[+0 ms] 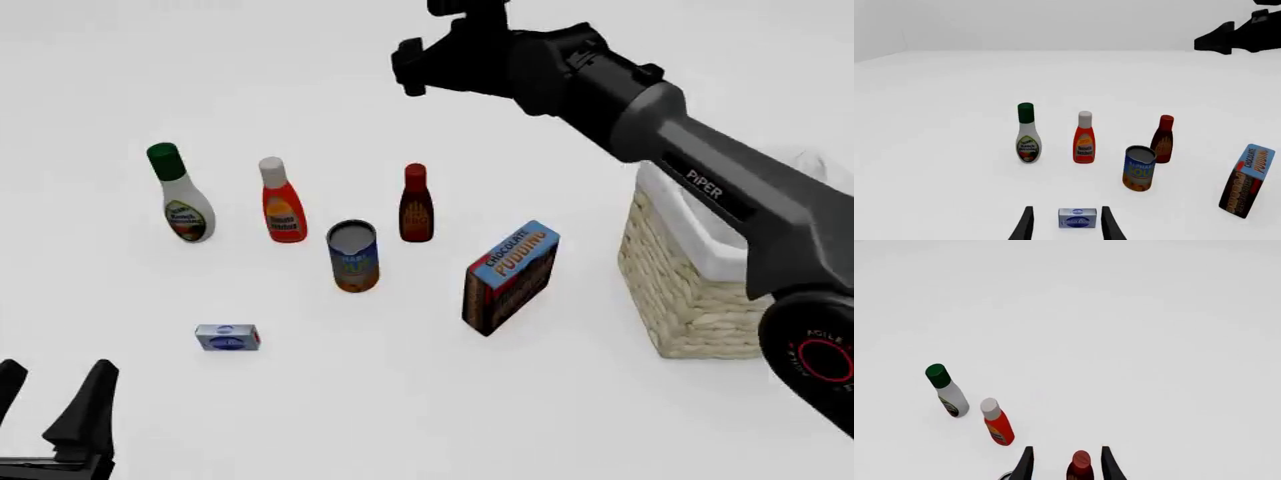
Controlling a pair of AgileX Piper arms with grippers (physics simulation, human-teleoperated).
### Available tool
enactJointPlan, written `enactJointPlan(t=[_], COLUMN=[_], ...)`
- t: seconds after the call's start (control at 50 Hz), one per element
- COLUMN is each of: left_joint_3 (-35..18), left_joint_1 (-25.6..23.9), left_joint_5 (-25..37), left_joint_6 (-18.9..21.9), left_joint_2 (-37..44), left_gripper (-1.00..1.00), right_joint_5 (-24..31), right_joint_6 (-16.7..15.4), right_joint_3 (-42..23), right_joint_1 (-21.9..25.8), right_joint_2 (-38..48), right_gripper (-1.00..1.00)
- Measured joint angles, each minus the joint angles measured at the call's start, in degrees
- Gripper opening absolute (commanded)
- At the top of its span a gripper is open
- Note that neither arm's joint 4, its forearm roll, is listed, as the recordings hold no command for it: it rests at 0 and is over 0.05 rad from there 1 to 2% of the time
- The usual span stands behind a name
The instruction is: Pick the bbq sauce and place it in the basket.
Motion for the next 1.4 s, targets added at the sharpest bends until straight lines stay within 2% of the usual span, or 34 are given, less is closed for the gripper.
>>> enactJointPlan(t=[0.46, 1.02, 1.4], left_joint_3=[0.0, 0.0, 0.0], left_joint_1=[0.0, 0.0, 0.0], left_joint_5=[0.0, 0.0, 0.0], left_joint_6=[0.0, 0.0, 0.0], left_joint_2=[0.0, 0.0, 0.0], left_gripper=[1.00, 1.00, 1.00], right_joint_5=[4.0, 4.1, 6.9], right_joint_6=[0.4, -0.3, -0.4], right_joint_3=[-11.5, -12.7, -18.5], right_joint_1=[-0.5, -1.6, -2.6], right_joint_2=[12.0, 18.2, 24.2], right_gripper=[1.00, 1.00, 1.00])
